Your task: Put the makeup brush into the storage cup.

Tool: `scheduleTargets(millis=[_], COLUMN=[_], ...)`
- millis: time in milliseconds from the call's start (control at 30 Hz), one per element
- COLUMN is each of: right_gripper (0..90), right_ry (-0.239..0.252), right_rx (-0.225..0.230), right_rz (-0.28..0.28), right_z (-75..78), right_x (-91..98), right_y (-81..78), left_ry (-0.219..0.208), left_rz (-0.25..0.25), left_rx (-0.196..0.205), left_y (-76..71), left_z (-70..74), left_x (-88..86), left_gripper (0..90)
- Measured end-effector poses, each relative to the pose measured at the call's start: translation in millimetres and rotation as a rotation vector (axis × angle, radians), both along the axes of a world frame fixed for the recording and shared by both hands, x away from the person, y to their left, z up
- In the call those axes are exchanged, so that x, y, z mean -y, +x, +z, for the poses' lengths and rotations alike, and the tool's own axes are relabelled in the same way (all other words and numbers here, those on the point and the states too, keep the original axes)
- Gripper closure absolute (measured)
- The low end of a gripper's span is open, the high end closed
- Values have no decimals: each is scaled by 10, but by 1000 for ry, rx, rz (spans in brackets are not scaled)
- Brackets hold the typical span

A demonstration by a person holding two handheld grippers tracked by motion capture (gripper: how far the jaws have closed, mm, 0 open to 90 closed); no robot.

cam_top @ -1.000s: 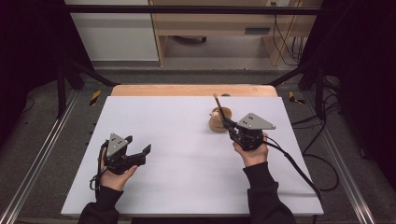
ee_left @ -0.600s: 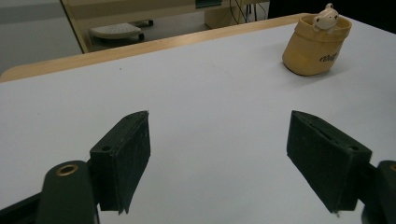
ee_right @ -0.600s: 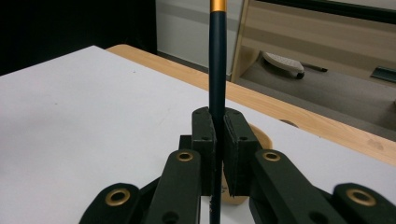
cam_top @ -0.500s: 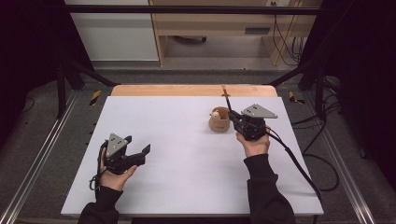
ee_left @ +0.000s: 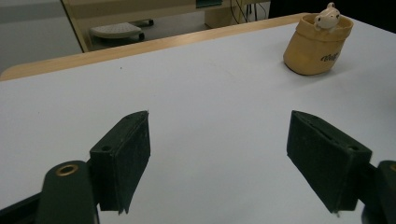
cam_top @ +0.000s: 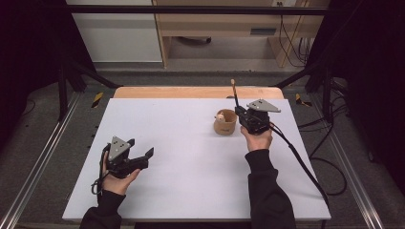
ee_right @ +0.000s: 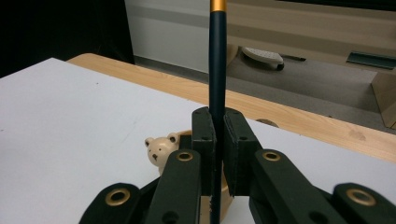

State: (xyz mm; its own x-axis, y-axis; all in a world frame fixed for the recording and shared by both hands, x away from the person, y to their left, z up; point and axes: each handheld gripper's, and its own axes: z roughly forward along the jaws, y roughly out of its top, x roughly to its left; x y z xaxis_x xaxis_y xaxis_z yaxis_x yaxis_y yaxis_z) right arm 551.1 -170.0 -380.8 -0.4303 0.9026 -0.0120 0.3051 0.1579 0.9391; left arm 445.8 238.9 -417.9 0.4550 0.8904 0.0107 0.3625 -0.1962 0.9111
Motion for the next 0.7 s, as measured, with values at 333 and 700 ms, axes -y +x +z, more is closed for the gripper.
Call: scheduleTargets(millis=[333,700], right_gripper=[843,843], right_ry=[8,34], right_rx=[-7,-16], right_rz=[-5,-25], right_z=[-33,-24], right_x=[-61,-63], right_y=[130,292], left_ry=[-9,-15], left_rz=[-2,2], left_rx=[2,4], left_y=[1,0], left_z=[-1,3], left_x=[-11,-23], left_gripper=[210,209])
